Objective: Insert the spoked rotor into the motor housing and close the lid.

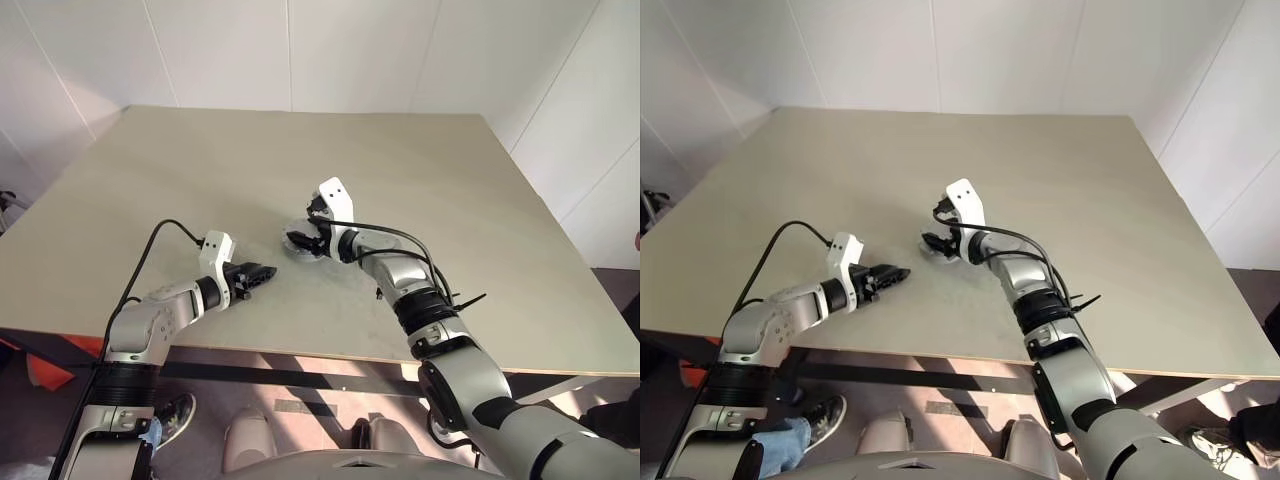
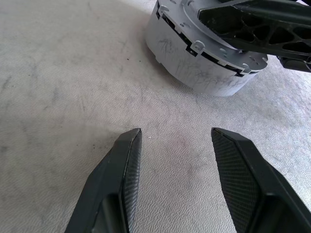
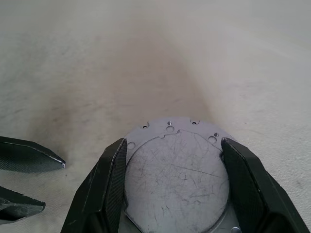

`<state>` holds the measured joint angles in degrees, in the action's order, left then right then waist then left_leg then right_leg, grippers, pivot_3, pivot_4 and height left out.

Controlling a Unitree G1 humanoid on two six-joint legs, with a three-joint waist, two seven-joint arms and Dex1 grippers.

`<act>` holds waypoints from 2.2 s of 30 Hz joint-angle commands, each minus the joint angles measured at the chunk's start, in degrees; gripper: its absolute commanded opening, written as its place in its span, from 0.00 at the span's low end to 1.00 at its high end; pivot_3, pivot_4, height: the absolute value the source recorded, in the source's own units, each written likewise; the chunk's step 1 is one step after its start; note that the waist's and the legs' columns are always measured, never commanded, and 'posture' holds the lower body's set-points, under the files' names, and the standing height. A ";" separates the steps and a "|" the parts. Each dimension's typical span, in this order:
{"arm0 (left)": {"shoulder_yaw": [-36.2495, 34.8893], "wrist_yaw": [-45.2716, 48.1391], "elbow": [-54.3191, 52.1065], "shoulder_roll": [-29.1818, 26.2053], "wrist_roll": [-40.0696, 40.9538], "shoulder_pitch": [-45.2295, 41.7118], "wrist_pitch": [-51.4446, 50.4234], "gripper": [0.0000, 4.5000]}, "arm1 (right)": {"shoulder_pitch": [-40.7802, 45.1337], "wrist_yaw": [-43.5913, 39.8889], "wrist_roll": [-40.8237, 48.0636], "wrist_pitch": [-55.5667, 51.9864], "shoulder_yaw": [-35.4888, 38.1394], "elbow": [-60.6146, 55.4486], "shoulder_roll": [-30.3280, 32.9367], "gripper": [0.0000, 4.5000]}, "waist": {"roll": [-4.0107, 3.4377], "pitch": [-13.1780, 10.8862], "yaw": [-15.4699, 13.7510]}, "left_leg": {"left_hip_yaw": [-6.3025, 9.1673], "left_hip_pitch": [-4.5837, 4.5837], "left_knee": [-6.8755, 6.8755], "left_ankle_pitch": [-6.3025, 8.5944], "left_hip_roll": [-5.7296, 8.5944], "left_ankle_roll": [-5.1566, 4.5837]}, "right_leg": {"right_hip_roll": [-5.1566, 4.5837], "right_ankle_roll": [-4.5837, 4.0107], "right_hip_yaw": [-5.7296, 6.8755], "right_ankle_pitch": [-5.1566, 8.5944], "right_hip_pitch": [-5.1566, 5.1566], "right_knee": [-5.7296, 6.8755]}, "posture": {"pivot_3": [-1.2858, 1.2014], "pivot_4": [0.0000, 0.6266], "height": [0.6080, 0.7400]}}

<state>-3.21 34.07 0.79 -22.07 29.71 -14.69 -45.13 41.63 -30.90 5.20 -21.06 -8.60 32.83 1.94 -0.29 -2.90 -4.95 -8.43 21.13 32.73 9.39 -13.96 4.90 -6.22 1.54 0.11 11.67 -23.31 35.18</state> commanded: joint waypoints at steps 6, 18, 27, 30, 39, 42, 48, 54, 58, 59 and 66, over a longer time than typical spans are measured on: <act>-0.42 -0.06 -1.97 -0.31 -0.20 -0.40 0.52 0.54 | 1.05 1.47 -1.46 3.17 0.11 1.52 0.05 0.66 | 0.00 0.00 -0.01 | 0.00 0.00 0.00 0.00 0.00 0.00 | 0.00 0.00 0.00 0.00 0.00 -0.01 | 0.52 0.00 1.00; -0.24 -0.20 -1.77 0.00 -0.26 -0.30 0.59 0.54 | -0.33 -3.14 1.82 -2.17 1.22 -5.68 1.39 0.66 | 0.00 0.00 -0.02 | 0.00 0.01 -0.01 0.01 0.00 -0.01 | 0.00 0.00 0.00 0.00 0.00 -0.03 | 0.52 0.00 1.00; -0.20 -0.13 -1.55 0.04 -0.37 -0.42 0.69 0.54 | -0.91 -2.55 0.89 -1.65 0.68 -4.58 1.28 0.66 | 0.00 0.00 0.02 | 0.00 0.00 -0.01 0.01 0.00 -0.01 | 0.00 0.00 0.00 0.00 0.00 -0.04 | 0.52 0.00 1.00; -0.28 -0.22 -1.74 0.05 -0.36 -0.15 0.66 0.54 | -0.52 -1.94 0.89 -1.50 1.00 -3.87 1.14 0.66 | 0.00 0.00 0.02 | 0.00 0.00 -0.01 0.01 0.00 -0.01 | 0.00 0.00 0.00 0.00 0.00 -0.04 | 0.52 0.00 1.00; -0.38 -0.56 -2.23 0.21 -0.23 0.38 0.53 0.54 | -0.37 -1.26 0.25 -0.62 0.43 -2.63 1.07 0.66 | 0.00 0.00 0.03 | 0.00 -0.01 -0.01 0.02 0.00 -0.03 | 0.00 0.00 0.00 0.00 0.00 -0.03 | 0.52 0.00 1.00; -0.46 -0.63 -2.28 0.19 -0.16 0.39 0.48 0.54 | -0.37 -1.16 0.09 -0.21 0.40 -1.85 1.11 0.66 | 0.00 0.00 0.04 | 0.00 -0.01 -0.01 0.02 0.00 -0.03 | 0.00 0.00 0.00 0.00 0.01 -0.03 | 0.52 0.00 1.00; -0.49 -0.52 -2.38 0.10 -0.08 0.55 0.44 0.54 | -0.31 0.14 0.04 0.97 1.31 1.97 0.99 0.66 | 0.01 0.01 0.15 | 0.00 -0.07 -0.01 0.02 0.00 -0.03 | 0.00 0.00 -0.01 0.00 0.04 -0.01 | 0.52 0.00 1.00; -0.42 -0.63 -2.51 0.19 -0.08 0.56 0.35 0.54 | -0.29 0.16 -0.43 1.80 0.90 2.76 0.91 0.66 | 0.02 0.02 0.18 | 0.00 -0.13 0.01 0.01 0.00 -0.02 | 0.00 0.01 -0.01 0.00 0.11 0.00 | 0.52 0.00 1.00; -0.43 -0.72 -2.41 0.35 -0.04 0.38 0.29 0.54 | -0.42 0.70 -1.57 2.07 0.08 3.43 1.27 0.66 | 0.02 0.02 0.20 | 0.00 -0.14 0.01 0.01 0.00 -0.02 | 0.00 0.01 -0.01 0.00 0.12 0.01 | 0.52 0.00 1.00; -0.39 -0.74 -2.45 0.38 -0.03 0.42 0.25 0.54 | -0.19 1.22 -1.51 1.83 0.39 3.91 1.14 0.66 | 0.02 0.02 0.20 | 0.00 -0.14 0.00 0.01 0.00 -0.02 | 0.00 0.01 -0.01 0.00 0.12 0.01 | 0.52 0.00 1.00; -0.25 -0.79 -2.46 0.51 -0.07 0.52 0.19 0.54 | 0.69 0.68 0.71 0.79 2.06 1.51 0.55 0.66 | 0.02 0.02 0.28 | 0.00 -0.14 0.00 0.01 0.00 -0.02 | -0.01 0.02 -0.02 0.01 0.13 0.02 | 0.52 0.00 1.00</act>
<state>-3.21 33.23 -0.09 -21.63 29.56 -13.71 -45.22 41.65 -30.69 5.38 -19.36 -7.87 35.27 2.10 -0.28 -2.87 -4.67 -8.43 21.00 32.73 9.40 -13.95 4.88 -6.23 1.57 0.09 11.68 -23.18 35.20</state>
